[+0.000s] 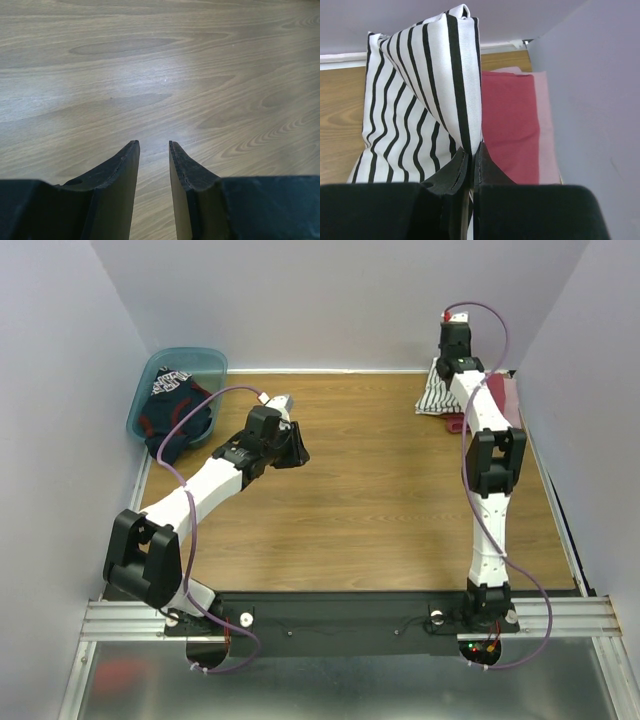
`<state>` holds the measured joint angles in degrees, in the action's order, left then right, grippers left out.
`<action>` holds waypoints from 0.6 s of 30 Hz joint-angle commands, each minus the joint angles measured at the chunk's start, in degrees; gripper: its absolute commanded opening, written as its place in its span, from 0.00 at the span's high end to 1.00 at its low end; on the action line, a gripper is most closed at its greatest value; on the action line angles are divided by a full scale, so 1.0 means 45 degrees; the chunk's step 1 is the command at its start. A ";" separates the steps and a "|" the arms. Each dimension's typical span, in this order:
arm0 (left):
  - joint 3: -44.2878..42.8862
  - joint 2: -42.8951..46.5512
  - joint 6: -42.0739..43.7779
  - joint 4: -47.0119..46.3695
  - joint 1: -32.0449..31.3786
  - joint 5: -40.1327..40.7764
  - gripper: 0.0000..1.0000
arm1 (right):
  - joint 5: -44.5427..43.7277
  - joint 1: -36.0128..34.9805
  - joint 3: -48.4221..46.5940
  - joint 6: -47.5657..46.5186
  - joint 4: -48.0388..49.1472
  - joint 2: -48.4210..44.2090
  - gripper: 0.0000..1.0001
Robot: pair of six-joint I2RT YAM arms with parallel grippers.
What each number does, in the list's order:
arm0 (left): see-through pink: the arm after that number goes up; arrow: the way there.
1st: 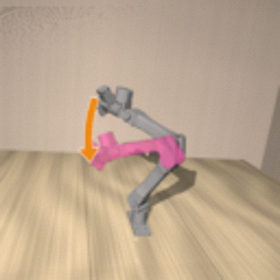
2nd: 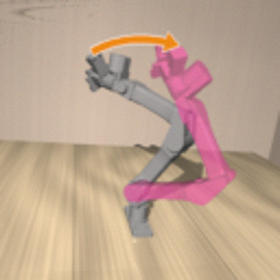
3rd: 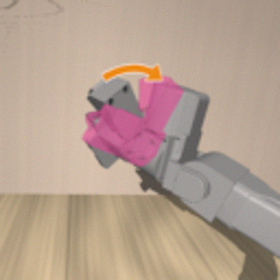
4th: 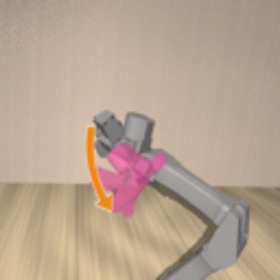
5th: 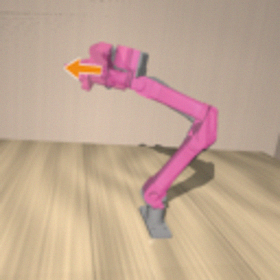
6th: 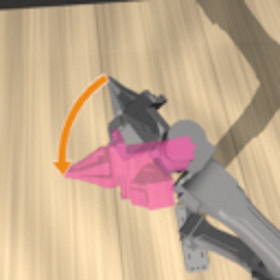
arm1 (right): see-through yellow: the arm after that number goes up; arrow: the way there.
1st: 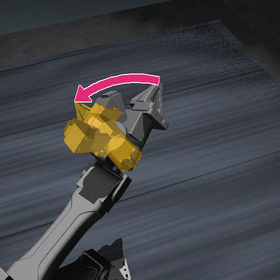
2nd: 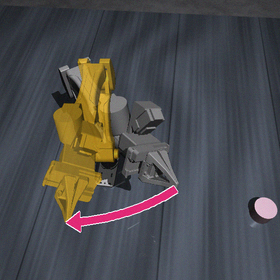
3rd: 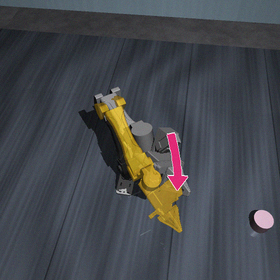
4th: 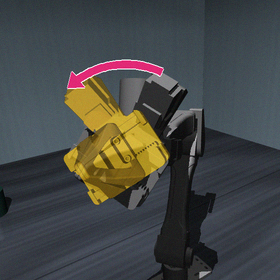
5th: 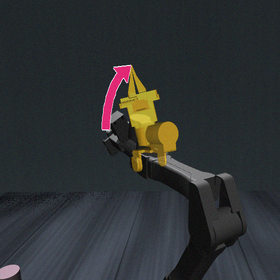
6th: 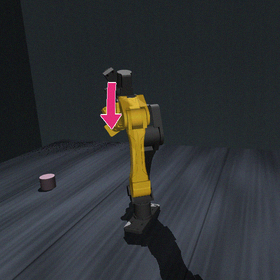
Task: Fold and stack the tank tops
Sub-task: Neatly place the folded tank top to the corner
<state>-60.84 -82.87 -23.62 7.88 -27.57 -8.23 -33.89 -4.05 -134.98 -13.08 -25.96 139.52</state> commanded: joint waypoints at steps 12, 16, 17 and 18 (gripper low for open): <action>-0.0035 -0.0197 0.0131 -0.0364 0.0073 -0.0788 0.58 | 0.0987 0.1623 0.1400 0.0933 0.0436 -0.2685 1.00; -0.0015 -0.0295 0.0111 -0.0422 0.0053 -0.0964 0.58 | 0.1125 0.1974 0.2122 0.1441 0.0416 -0.2529 0.77; -0.0015 -0.0334 0.0092 -0.0423 0.0053 -0.0984 0.58 | 0.1009 0.2014 0.2337 0.1558 0.0397 -0.2490 0.62; -0.0015 -0.0354 0.0092 -0.0423 0.0053 -0.0964 0.58 | 0.0679 0.2053 0.2687 0.1869 0.0397 -0.2451 0.48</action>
<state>-60.84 -84.27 -23.64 7.62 -27.57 -11.20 -29.78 4.19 -126.08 -8.21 -26.09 130.08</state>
